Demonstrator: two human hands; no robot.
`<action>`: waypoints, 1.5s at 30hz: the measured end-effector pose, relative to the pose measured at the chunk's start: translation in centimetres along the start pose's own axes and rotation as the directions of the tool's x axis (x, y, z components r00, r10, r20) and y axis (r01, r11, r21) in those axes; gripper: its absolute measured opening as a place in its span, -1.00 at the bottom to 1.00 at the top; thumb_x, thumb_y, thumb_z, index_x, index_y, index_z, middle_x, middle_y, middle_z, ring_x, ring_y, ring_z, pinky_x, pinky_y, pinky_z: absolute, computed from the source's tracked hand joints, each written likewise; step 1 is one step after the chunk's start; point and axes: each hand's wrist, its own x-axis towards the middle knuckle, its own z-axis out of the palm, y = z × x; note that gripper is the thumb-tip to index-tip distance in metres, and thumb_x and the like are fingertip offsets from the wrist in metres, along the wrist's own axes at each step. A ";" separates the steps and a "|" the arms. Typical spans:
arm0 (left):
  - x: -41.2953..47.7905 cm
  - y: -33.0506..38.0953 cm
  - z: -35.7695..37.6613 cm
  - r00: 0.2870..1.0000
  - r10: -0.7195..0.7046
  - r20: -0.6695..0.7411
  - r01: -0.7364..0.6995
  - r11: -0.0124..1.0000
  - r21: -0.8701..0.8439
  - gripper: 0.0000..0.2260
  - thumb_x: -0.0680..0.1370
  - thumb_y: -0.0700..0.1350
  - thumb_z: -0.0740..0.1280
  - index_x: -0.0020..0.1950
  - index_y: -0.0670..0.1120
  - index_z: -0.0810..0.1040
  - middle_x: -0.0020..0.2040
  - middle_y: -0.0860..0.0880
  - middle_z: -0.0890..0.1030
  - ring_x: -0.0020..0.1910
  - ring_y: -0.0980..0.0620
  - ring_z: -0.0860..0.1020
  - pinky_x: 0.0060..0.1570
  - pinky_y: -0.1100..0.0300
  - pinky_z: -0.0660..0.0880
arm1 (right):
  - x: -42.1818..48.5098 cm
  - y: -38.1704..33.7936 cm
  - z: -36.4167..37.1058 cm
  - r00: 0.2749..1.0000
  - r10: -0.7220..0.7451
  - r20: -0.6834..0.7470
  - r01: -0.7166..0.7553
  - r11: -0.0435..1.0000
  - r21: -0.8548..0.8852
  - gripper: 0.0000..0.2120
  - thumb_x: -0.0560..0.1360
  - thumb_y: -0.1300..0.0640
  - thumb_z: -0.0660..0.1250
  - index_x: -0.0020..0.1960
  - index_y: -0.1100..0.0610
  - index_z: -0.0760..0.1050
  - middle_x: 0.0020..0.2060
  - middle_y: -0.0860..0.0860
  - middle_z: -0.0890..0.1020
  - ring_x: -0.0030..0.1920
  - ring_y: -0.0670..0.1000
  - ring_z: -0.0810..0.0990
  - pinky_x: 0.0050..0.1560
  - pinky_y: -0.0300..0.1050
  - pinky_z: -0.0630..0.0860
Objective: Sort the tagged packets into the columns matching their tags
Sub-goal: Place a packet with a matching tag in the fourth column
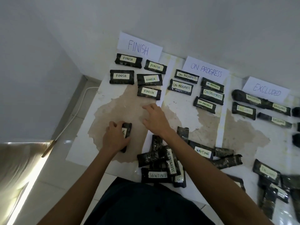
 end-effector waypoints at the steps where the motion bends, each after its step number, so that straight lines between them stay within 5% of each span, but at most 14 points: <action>1: -0.4 0.0 0.4 1.000 -0.013 0.002 0.013 0.999 -0.034 -0.49 0.36 -0.05 0.45 0.24 -0.08 0.36 0.14 -0.16 0.34 0.08 -0.19 0.40 -0.05 -0.06 0.51 | -0.8 -0.1 0.2 1.000 -0.006 0.008 0.006 1.000 -0.005 -0.52 0.44 0.19 0.31 0.35 0.14 0.38 0.23 0.13 0.43 0.18 0.16 0.44 0.19 0.10 0.43; 7: -0.4 0.3 0.0 0.997 -0.037 0.063 0.054 0.954 -0.296 -0.52 0.38 -0.21 0.45 0.18 -0.13 0.27 -0.01 -0.11 0.46 -0.12 -0.09 0.49 -0.24 0.09 0.46 | -4.1 -0.1 0.9 0.995 0.032 0.098 -0.039 0.997 0.073 -0.58 0.49 0.17 0.30 0.34 0.15 0.39 0.24 0.12 0.44 0.23 0.15 0.41 0.21 0.02 0.42; 12: 0.0 2.6 -1.6 0.988 -0.145 0.051 0.150 0.832 -0.535 -0.81 0.48 -0.15 0.36 0.07 -0.11 0.46 0.00 -0.11 0.55 -0.08 -0.05 0.54 -0.19 0.11 0.52 | -6.4 -1.2 -0.3 0.982 0.067 0.176 -0.112 0.958 0.262 -0.49 0.44 0.08 0.41 0.35 0.16 0.39 0.18 0.10 0.49 0.14 0.04 0.49 0.13 -0.12 0.44; 15: -0.4 4.8 -2.4 0.988 -0.119 0.095 0.152 0.739 -0.656 -0.87 0.50 -0.16 0.34 0.02 -0.11 0.46 -0.02 -0.12 0.57 -0.09 -0.03 0.57 -0.32 0.20 0.49 | -7.7 -0.9 -0.8 0.992 0.027 0.124 -0.056 0.970 0.235 -0.51 0.37 0.07 0.45 0.27 0.08 0.45 0.03 0.06 0.49 0.03 0.02 0.48 0.05 -0.07 0.48; 20: -1.0 8.7 -2.6 0.987 -0.030 0.159 0.134 0.705 -0.696 -0.86 0.53 -0.16 0.32 0.06 -0.13 0.46 -0.04 -0.09 0.59 -0.11 0.01 0.58 -0.29 0.20 0.52 | -9.3 1.6 -3.0 0.999 0.018 -0.047 -0.014 0.997 0.071 -0.46 0.39 0.07 0.44 0.34 0.09 0.40 0.18 0.05 0.44 0.14 0.07 0.41 0.18 -0.04 0.42; 28: -3.9 16.3 -0.6 0.978 0.086 0.192 0.073 0.717 -0.693 -0.77 0.56 -0.08 0.30 0.18 -0.09 0.43 -0.01 -0.06 0.56 -0.03 -0.01 0.58 -0.20 0.15 0.57 | -12.7 7.9 -8.5 0.991 -0.015 -0.137 0.004 0.997 -0.076 -0.50 0.39 0.09 0.44 0.30 0.07 0.41 0.16 0.04 0.49 0.11 0.10 0.39 0.14 0.03 0.41; 34: -6.2 22.5 3.8 0.959 0.279 0.052 -0.245 0.906 -0.345 -0.53 0.55 0.13 0.23 0.42 0.02 0.29 0.26 -0.01 0.46 0.23 0.00 0.42 0.18 0.09 0.39 | -17.9 15.7 -13.5 0.976 0.055 -0.208 -0.078 0.991 -0.106 -0.49 0.37 0.17 0.46 0.28 0.06 0.43 0.19 0.02 0.49 0.13 0.10 0.39 0.16 0.02 0.41; 38: -7.4 27.6 7.8 0.908 0.415 0.052 -0.401 0.899 -0.177 -0.53 0.55 0.13 0.22 0.42 0.01 0.29 0.36 -0.03 0.40 0.34 -0.02 0.36 0.29 0.01 0.36 | -21.5 21.0 -16.5 0.968 0.116 -0.225 -0.138 0.987 -0.084 -0.47 0.33 0.21 0.46 0.27 0.08 0.44 0.17 0.03 0.51 0.13 0.11 0.38 0.16 0.03 0.41; 45: -8.6 36.2 14.1 0.847 0.518 0.117 -0.506 0.854 -0.122 -0.56 0.55 0.07 0.23 0.41 -0.01 0.31 0.39 -0.04 0.36 0.38 -0.04 0.29 0.32 0.00 0.32 | -26.7 29.3 -20.4 0.940 0.174 -0.292 -0.196 0.979 -0.049 -0.48 0.31 0.31 0.44 0.24 0.09 0.47 0.13 0.03 0.53 0.10 0.11 0.40 0.11 0.01 0.42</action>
